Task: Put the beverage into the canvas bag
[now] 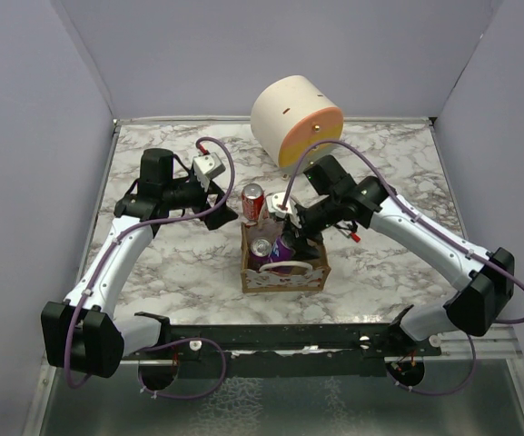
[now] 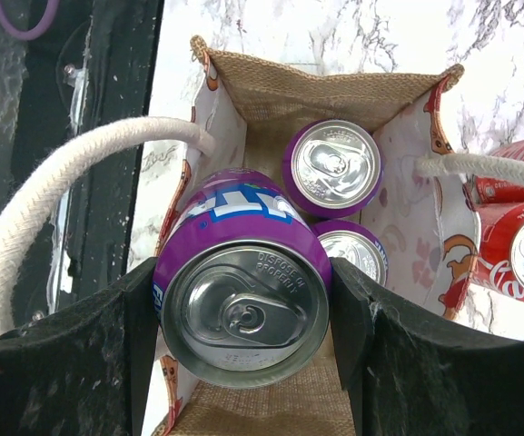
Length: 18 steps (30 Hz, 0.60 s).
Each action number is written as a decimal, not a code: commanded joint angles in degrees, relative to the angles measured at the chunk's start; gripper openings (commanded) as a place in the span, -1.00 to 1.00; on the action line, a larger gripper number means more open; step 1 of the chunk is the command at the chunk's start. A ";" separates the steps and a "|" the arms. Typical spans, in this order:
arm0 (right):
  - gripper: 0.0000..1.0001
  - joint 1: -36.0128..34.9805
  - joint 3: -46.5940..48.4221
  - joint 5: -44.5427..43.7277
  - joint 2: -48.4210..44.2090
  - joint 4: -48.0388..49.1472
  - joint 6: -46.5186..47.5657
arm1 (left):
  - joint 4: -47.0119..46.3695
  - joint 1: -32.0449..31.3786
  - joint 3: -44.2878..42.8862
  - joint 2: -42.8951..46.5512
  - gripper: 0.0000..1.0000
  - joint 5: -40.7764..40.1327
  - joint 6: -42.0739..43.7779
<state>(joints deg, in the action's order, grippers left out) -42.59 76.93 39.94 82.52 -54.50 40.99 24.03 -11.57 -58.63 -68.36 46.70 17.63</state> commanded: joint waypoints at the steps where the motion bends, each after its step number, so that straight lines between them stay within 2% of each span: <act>1: -0.98 -0.82 0.47 2.80 0.84 1.81 3.05 | -1.02 0.41 1.13 1.56 0.89 2.39 0.01; 13: -0.98 -1.00 3.24 2.95 6.36 -2.87 11.83 | -1.19 0.62 2.00 2.00 0.88 2.14 0.15; 18: -0.98 -1.53 3.40 2.16 7.81 -2.93 12.79 | -1.25 0.63 2.06 2.09 0.88 2.12 0.16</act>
<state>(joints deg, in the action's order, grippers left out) -43.29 77.32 40.18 89.89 -57.63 50.98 23.99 -11.31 -57.17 -67.66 47.09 17.63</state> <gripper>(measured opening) 0.655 0.942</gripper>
